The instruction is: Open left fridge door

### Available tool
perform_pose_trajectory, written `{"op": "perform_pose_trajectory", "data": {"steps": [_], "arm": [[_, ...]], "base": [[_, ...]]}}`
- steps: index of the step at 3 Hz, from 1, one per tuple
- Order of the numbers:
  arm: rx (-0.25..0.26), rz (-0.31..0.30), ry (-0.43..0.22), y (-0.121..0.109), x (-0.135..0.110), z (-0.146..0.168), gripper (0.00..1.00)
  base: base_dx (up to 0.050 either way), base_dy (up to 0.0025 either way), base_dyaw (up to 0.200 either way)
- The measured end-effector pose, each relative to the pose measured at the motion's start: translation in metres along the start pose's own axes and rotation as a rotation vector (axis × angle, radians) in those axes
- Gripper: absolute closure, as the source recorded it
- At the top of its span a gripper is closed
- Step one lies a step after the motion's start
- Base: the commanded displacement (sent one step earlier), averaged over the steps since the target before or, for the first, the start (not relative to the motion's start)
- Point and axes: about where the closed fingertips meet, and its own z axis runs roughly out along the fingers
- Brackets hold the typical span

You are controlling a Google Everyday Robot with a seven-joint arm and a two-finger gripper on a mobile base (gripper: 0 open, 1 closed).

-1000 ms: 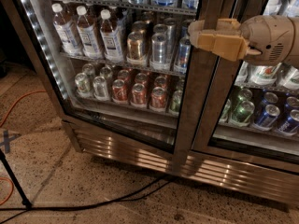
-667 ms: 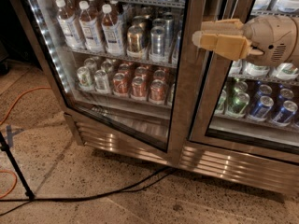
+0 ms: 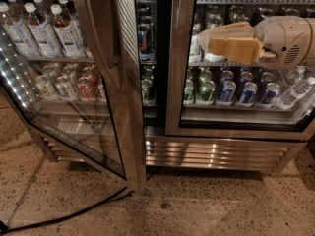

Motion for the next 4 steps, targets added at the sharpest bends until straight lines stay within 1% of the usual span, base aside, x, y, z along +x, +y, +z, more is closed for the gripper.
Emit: {"op": "perform_pose_trajectory", "data": {"steps": [1, 2, 4], "arm": [[-0.001, 0.0, 0.0, 0.0001, -0.0001, 0.0003, 1.0], [-0.001, 0.0, 0.0, 0.0001, -0.0001, 0.0004, 1.0], [-0.001, 0.0, 0.0, 0.0001, -0.0001, 0.0004, 1.0]], "base": [[-0.05, -0.00001, 0.0], [0.046, 0.00184, 0.08], [0.0, -0.00007, 0.191]]}}
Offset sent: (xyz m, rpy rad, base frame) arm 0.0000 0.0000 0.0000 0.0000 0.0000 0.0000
